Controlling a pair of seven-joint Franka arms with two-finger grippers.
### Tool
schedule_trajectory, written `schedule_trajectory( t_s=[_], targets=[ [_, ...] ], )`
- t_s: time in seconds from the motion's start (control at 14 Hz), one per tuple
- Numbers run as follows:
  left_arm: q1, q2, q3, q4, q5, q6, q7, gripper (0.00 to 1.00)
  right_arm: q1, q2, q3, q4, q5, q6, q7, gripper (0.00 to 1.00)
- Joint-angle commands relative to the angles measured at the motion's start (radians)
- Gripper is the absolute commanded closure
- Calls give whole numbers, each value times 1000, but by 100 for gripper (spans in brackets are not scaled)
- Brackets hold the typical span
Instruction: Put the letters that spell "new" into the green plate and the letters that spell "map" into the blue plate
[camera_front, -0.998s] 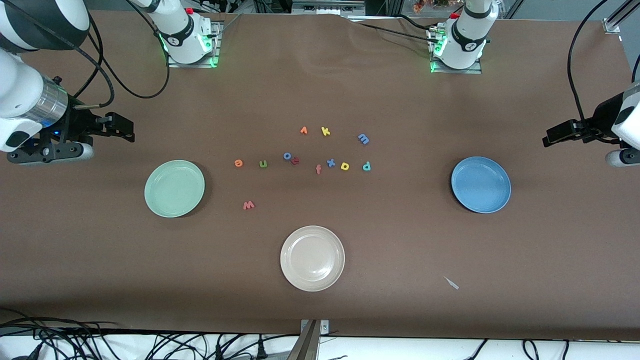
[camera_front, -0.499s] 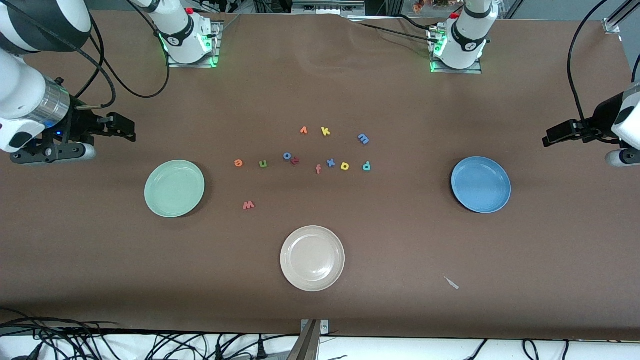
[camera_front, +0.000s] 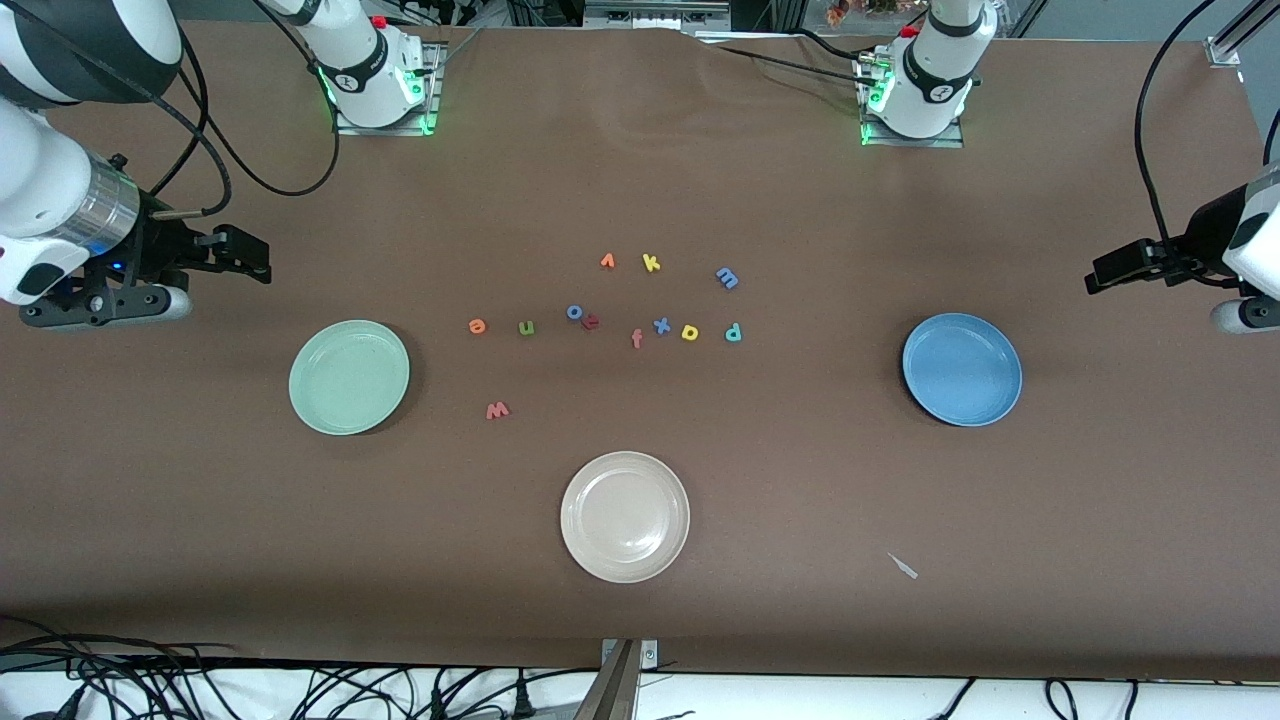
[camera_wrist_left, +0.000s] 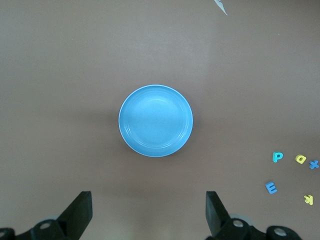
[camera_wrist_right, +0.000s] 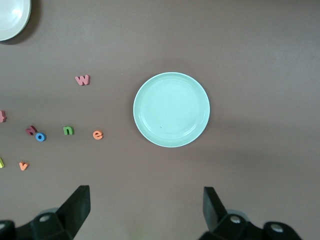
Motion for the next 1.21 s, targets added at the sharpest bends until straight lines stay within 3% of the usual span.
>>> schedule_trajectory(
  t_s=[0.0, 1.14],
  targets=[
    [-2, -5, 1, 0, -10, 2, 25, 0, -1, -31, -1, -32, 16, 6, -11, 0],
    [-4, -2, 1, 1, -10, 2, 25, 0, -1, -29, -1, -46, 16, 18, -11, 0]
  ],
)
